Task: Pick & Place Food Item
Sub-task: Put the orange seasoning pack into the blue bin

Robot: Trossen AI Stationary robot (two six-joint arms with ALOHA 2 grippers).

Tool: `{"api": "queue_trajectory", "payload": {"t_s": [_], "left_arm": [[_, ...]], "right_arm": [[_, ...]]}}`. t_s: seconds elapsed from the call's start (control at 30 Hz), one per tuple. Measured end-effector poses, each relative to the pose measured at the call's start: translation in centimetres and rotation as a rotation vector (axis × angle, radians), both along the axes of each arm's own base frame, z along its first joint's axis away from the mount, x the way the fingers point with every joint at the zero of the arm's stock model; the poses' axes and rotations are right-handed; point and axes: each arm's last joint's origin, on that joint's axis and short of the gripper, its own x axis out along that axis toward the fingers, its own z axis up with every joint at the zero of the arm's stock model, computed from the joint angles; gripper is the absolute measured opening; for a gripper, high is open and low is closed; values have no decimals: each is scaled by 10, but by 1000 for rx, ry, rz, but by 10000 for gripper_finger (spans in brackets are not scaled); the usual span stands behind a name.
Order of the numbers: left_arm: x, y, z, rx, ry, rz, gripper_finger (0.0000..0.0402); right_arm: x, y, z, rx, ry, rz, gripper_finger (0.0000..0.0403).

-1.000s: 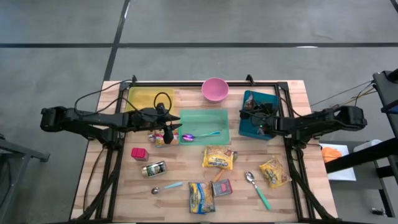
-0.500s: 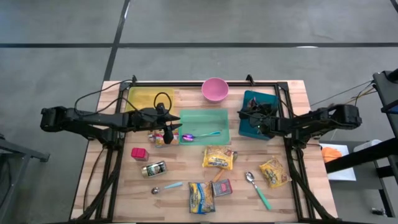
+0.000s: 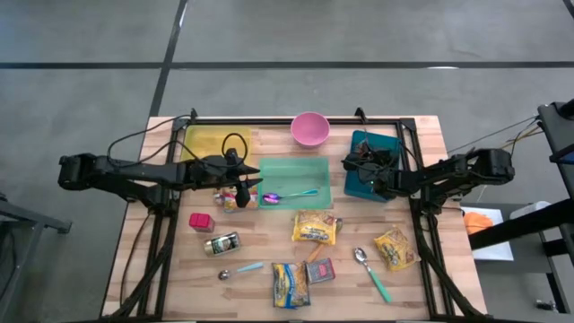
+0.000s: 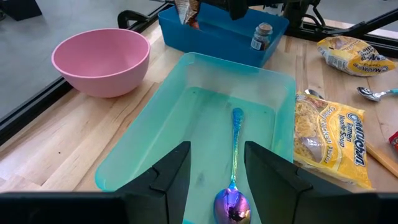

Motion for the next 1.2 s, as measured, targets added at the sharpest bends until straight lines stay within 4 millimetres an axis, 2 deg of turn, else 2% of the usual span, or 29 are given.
{"api": "queue_trajectory", "payload": {"t_s": [0.5,1.2], "left_arm": [[0,0,0,0,0,0,159],[0,0,0,4,1,-2,159]], "right_arm": [[2,0,-9,4,48,-4,8],[4,0,-13,-2,46,-10,8]]}}
